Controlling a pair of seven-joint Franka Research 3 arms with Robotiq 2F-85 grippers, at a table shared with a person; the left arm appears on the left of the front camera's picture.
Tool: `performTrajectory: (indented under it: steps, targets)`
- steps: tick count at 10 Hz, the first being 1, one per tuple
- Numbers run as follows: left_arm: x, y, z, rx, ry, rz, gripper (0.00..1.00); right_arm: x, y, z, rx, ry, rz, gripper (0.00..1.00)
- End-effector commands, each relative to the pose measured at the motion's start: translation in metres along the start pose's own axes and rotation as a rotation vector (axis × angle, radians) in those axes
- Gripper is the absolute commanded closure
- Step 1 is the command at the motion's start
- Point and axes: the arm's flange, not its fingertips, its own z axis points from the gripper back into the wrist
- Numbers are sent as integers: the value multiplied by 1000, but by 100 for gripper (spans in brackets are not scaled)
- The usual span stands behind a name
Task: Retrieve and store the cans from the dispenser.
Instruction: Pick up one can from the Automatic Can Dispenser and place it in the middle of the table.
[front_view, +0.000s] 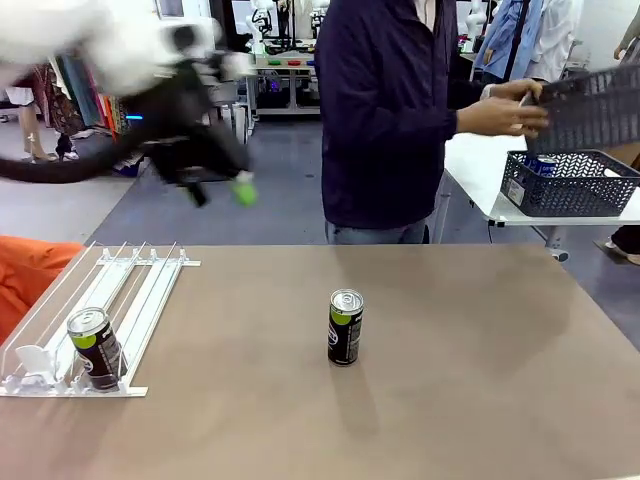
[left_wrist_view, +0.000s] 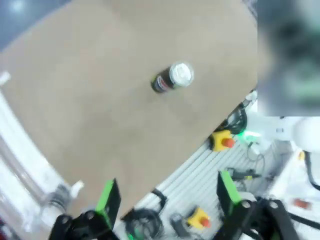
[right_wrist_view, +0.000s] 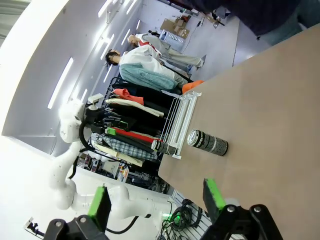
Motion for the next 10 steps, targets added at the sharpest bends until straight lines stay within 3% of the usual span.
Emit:
performTrajectory:
  steps: [1,2,3,4,5,7,8,10]
  targets:
    - [-75,105,40,-216,-220,262,0,4,3,-2,24,-23,8,0]
    - [-124,151,53,-293,-341,415,0,4,3,-2,24,-23,8,0]
    - [-170,186,55,-446,-432,416,0,4,3,-2,24,-23,8,0]
    - [-208,216,47,-494,-518,551,0,4,3,-2,24,-23,8,0]
    - [-229,233,35,-556,-569,597,0,4,3,-2,24,-23,8,0]
    - [-235,252,18,-676,-570,548,0,4,3,-2,24,-23,8,0]
    - [-249,251,48,-554,-540,629,0,4,3,-2,24,-23,8,0]
    - [-249,251,48,-554,-540,629,0,4,3,-2,24,-23,8,0]
